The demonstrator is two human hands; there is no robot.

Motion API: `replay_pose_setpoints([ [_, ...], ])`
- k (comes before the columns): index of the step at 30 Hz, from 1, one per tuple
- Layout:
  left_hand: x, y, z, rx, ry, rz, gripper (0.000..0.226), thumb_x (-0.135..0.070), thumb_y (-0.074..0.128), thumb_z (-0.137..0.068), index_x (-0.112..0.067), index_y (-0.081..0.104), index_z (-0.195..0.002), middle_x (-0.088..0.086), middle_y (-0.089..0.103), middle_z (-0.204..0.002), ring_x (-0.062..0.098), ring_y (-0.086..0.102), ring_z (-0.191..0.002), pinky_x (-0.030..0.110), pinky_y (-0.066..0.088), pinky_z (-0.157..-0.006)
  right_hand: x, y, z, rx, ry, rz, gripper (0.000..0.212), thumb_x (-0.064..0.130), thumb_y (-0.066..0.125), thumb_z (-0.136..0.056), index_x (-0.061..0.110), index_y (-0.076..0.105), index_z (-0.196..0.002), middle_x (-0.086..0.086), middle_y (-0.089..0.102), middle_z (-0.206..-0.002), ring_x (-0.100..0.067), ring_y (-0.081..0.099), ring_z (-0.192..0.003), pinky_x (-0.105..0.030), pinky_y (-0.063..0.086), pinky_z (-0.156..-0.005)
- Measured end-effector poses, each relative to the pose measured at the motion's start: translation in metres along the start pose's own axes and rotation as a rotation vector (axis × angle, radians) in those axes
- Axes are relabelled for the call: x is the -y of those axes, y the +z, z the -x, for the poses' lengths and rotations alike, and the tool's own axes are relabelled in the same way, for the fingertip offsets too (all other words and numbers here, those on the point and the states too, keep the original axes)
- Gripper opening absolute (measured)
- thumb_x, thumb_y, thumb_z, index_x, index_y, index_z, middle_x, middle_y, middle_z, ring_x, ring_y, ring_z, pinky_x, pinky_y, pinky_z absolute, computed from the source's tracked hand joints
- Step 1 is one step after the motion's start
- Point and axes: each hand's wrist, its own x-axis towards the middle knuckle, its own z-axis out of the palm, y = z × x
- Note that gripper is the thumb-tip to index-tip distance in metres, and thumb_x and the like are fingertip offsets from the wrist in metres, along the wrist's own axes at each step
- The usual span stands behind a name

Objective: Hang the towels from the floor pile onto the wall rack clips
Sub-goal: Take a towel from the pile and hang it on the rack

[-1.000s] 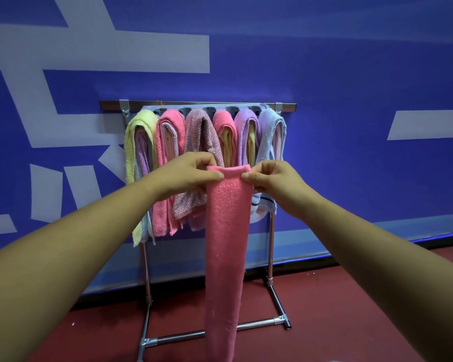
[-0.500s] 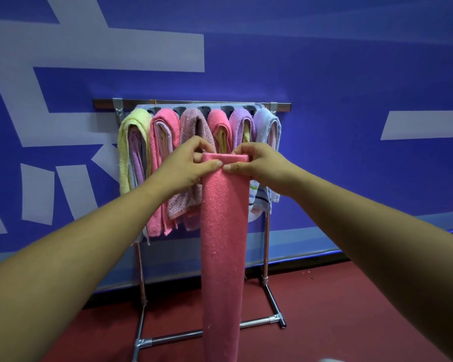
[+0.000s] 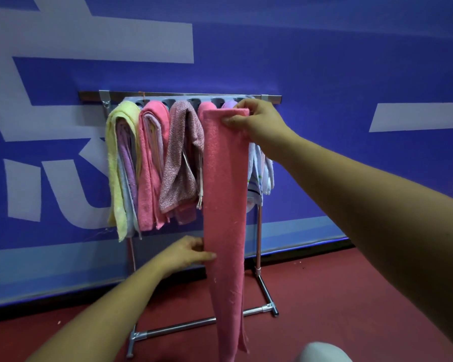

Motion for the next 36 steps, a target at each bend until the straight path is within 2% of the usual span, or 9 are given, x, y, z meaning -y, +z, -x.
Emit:
replay_pose_setpoints([
  [8, -0.019, -0.018, 0.007, -0.098, 0.077, 0.28, 0.022, -0.011, 0.076, -0.065, -0.009, 0.069, -0.087, -0.001, 0.071, -0.081, 0.004, 0.065, -0.073, 0.018, 0.052, -0.069, -0.074, -0.045, 0.004, -0.237, 0.236, 0.443, 0.018, 0.018, 0.074, -0.078, 0.01, 0.058, -0.073, -0.006, 0.053, -0.065, -0.019, 0.054, -0.063, -0.033, 0.048, -0.057],
  [11, -0.055, -0.041, 0.008, -0.122, 0.132, 0.469, 0.042, -0.023, 0.077, -0.059, -0.01, 0.067, -0.097, 0.004, 0.071, -0.084, 0.012, 0.065, -0.071, 0.024, 0.05, -0.064, -0.121, -0.055, 0.025, -0.163, 0.467, 0.594, 0.025, 0.023, 0.075, -0.079, 0.008, 0.057, -0.069, -0.009, 0.048, -0.057, -0.021, 0.05, -0.055, -0.035, 0.05, -0.054],
  [18, -0.141, -0.056, 0.004, -0.098, 0.186, 0.456, 0.021, -0.02, 0.063, -0.08, -0.015, 0.071, -0.099, 0.005, 0.061, -0.078, 0.017, 0.055, -0.067, 0.026, 0.048, -0.062, -0.162, -0.04, 0.07, 0.191, 0.806, 0.615, 0.019, 0.013, 0.076, -0.083, 0.004, 0.06, -0.08, -0.01, 0.058, -0.066, -0.019, 0.056, -0.054, -0.03, 0.054, -0.053],
  [21, -0.157, -0.054, -0.001, -0.102, 0.147, 0.45, 0.04, -0.029, 0.076, -0.073, -0.015, 0.069, -0.11, 0.002, 0.046, -0.084, 0.02, 0.044, -0.07, 0.029, 0.042, -0.063, -0.149, -0.028, 0.072, 0.22, 0.681, 0.563, 0.013, 0.015, 0.068, -0.085, 0.01, 0.064, -0.074, -0.003, 0.061, -0.067, -0.017, 0.059, -0.064, -0.029, 0.052, -0.063],
  [24, -0.168, -0.045, -0.008, -0.025, 0.145, 0.456, 0.041, -0.028, 0.08, -0.068, -0.015, 0.066, -0.104, 0.003, 0.043, -0.082, 0.019, 0.043, -0.068, 0.028, 0.04, -0.063, -0.117, -0.019, 0.066, 0.221, 0.461, 0.011, 0.01, 0.023, 0.065, -0.089, 0.013, 0.069, -0.088, 0.002, 0.065, -0.077, -0.012, 0.058, -0.078, -0.029, 0.047, -0.075],
  [26, -0.175, -0.035, -0.007, 0.045, 0.169, 0.459, 0.024, -0.018, 0.065, -0.078, -0.012, 0.066, -0.101, 0.004, 0.059, -0.078, 0.014, 0.057, -0.064, 0.021, 0.05, -0.058, -0.097, -0.013, 0.06, 0.349, 0.4, -0.309, 0.031, 0.032, 0.063, -0.091, 0.008, 0.07, -0.109, -0.01, 0.071, -0.107, -0.019, 0.06, -0.099, -0.036, 0.045, -0.093],
  [28, -0.176, -0.031, -0.009, 0.109, 0.188, 0.436, 0.022, -0.012, 0.056, -0.086, -0.009, 0.067, -0.105, 0.003, 0.066, -0.08, 0.011, 0.062, -0.065, 0.02, 0.053, -0.059, -0.084, -0.009, 0.056, 0.464, 0.382, -0.386, 0.051, 0.039, 0.058, -0.096, -0.001, 0.062, -0.128, -0.03, 0.056, -0.134, -0.033, 0.052, -0.112, -0.048, 0.037, -0.105],
  [32, -0.178, -0.032, -0.008, 0.15, 0.173, 0.356, 0.028, -0.011, 0.048, -0.096, -0.006, 0.066, -0.117, 0.005, 0.069, -0.086, 0.013, 0.065, -0.069, 0.023, 0.054, -0.061, -0.069, -0.014, 0.054, 0.504, 0.358, -0.318, 0.049, 0.033, 0.057, -0.098, -0.009, 0.059, -0.125, -0.031, 0.059, -0.121, -0.037, 0.054, -0.107, -0.047, 0.041, -0.098],
  [36, -0.177, -0.031, -0.009, 0.161, 0.16, 0.278, 0.038, -0.013, 0.058, -0.093, -0.007, 0.061, -0.13, 0.02, 0.066, -0.12, 0.026, 0.064, -0.098, 0.033, 0.053, -0.078, -0.065, -0.027, 0.05, 0.438, 0.363, -0.305, 0.027, 0.018, 0.071, -0.087, 0.0, 0.065, -0.106, -0.016, 0.068, -0.093, -0.027, 0.063, -0.08, -0.035, 0.054, -0.075],
])
